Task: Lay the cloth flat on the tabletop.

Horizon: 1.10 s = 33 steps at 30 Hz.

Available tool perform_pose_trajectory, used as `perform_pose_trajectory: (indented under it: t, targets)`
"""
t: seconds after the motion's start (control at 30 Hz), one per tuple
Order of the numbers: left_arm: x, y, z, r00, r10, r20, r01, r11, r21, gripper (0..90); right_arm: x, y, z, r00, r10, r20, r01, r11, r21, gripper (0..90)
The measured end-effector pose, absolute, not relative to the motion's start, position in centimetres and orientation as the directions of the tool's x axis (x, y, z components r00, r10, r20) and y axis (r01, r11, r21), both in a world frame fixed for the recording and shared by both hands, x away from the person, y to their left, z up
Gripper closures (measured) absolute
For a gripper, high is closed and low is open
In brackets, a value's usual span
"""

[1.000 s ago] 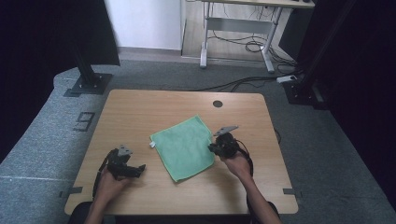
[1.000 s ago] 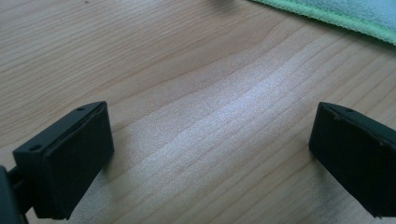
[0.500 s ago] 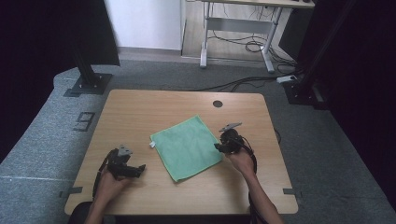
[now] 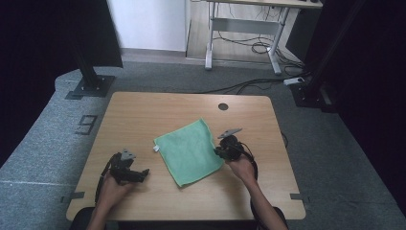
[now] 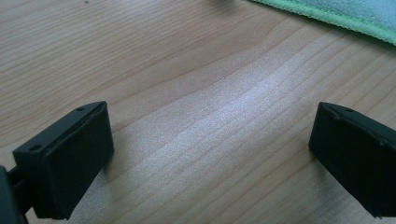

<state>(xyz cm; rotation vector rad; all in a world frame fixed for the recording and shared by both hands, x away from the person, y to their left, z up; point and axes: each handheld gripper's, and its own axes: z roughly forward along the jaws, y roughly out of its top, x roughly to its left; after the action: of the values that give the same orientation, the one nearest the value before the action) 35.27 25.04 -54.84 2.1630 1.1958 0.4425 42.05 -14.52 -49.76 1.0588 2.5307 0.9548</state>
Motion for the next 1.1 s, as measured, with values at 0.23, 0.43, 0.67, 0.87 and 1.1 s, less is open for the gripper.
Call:
perform_pose_trajectory:
  t: [0.23, 0.43, 0.67, 0.87, 1.1]
  targets:
    - [35.3, 25.0, -54.8, 0.534, 0.845, -0.006, 0.638, -0.398, 0.660, 0.0, 42.4, -8.6, -51.3, -0.792, 0.609, 0.052, 0.508, 0.609, 0.609, 78.8]
    - [35.3, 25.0, -54.8, 0.534, 0.845, -0.006, 0.638, -0.398, 0.660, 0.0, 42.3, -7.2, -52.5, -0.811, 0.575, 0.109, 0.517, 0.615, 0.595, 63.4]
    - [35.3, 25.0, -54.8, 0.534, 0.845, -0.006, 0.637, -0.398, 0.660, 0.0, 42.6, -8.7, -49.9, -0.793, 0.605, 0.065, 0.502, 0.590, 0.633, 61.7]
    - [35.3, 25.0, -54.8, 0.534, 0.846, -0.006, 0.638, -0.398, 0.660, 0.0, 42.5, -10.2, -50.9, -0.777, 0.624, 0.083, 0.532, 0.580, 0.618, 67.5]
    - [35.3, 25.0, -54.8, 0.534, 0.845, -0.006, 0.638, -0.398, 0.660, 0.0, 41.7, -9.9, -52.0, -0.792, 0.601, 0.107, 0.530, 0.590, 0.609, 63.5]
